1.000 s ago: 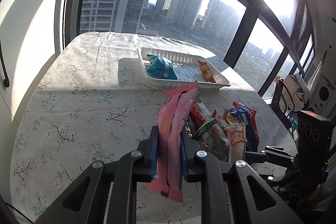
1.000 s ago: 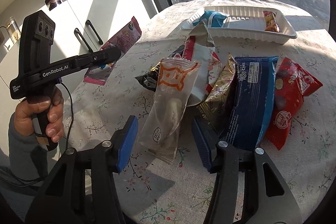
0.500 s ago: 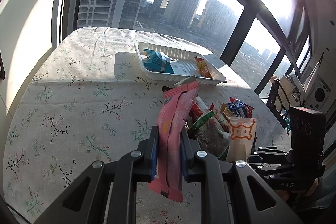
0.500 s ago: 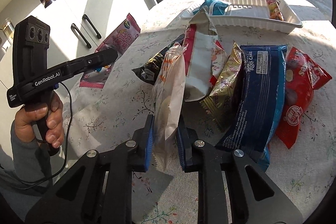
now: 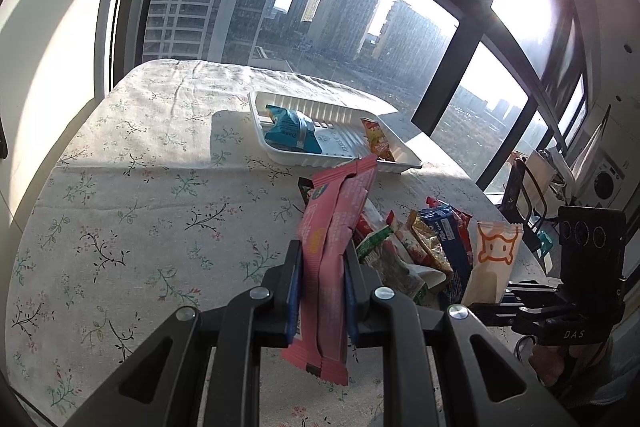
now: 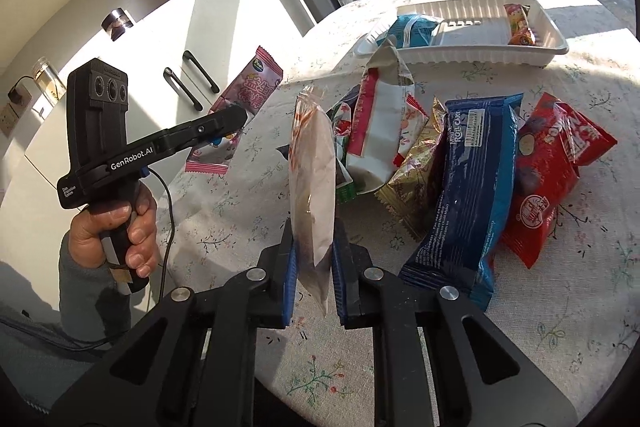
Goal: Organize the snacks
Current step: 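Grasp the clear pastry packet with the right gripper while the left gripper holds the pink bar, then lower the pink bar and clear packet into the white tray and release both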
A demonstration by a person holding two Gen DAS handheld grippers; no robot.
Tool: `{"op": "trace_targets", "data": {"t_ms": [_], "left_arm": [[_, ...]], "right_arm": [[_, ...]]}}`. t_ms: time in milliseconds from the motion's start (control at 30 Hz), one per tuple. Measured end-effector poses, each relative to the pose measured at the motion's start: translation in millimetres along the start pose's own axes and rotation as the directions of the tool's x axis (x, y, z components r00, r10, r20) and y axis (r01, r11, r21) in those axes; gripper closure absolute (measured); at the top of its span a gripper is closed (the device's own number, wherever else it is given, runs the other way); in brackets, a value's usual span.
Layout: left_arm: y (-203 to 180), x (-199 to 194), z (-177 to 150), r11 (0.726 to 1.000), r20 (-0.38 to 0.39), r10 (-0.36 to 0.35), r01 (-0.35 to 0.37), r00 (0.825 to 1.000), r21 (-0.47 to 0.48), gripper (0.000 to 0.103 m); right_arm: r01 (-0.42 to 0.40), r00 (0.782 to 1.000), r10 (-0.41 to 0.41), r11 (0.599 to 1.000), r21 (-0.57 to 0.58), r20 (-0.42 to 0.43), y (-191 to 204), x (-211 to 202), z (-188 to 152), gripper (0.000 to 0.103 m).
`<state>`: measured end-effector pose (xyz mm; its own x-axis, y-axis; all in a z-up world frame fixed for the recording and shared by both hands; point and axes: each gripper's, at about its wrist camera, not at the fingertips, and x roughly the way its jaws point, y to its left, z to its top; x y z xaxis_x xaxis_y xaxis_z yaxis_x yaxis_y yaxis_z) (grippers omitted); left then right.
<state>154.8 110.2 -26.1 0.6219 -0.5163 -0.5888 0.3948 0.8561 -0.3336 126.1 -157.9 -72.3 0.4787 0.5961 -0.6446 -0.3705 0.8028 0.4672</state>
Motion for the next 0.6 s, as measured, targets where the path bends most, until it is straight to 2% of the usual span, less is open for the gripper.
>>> {"op": "trace_targets", "data": {"t_ms": [100,267,467,600], "left_arm": [[-0.3,1.8,11.6,1.0,0.014,-0.007,0.007,1.0,0.004,0.084],[-1.7,12.4,41.6,0.999,0.035,-0.016,0.014,0.999,0.029,0.084],[-10.4,42.8,83.3,0.997,0.006,-0.026,0.025,1.0,0.075,0.084],[-25.5,74.1,112.3,0.991,-0.034,-0.026,0.03,0.999,0.131,0.084]], "right_arm": [[-0.01,0.999,0.01,1.0,0.016,0.044,-11.4,-22.0,9.9,0.089],[0.045,0.99,-0.054,0.997,0.068,0.132,-49.6,-64.8,37.9,0.089],[0.106,0.969,-0.127,0.988,0.111,0.212,-97.7,-109.0,83.0,0.089],[0.123,0.965,-0.146,0.986,0.115,0.218,-119.0,-115.4,124.8,0.089]]}}
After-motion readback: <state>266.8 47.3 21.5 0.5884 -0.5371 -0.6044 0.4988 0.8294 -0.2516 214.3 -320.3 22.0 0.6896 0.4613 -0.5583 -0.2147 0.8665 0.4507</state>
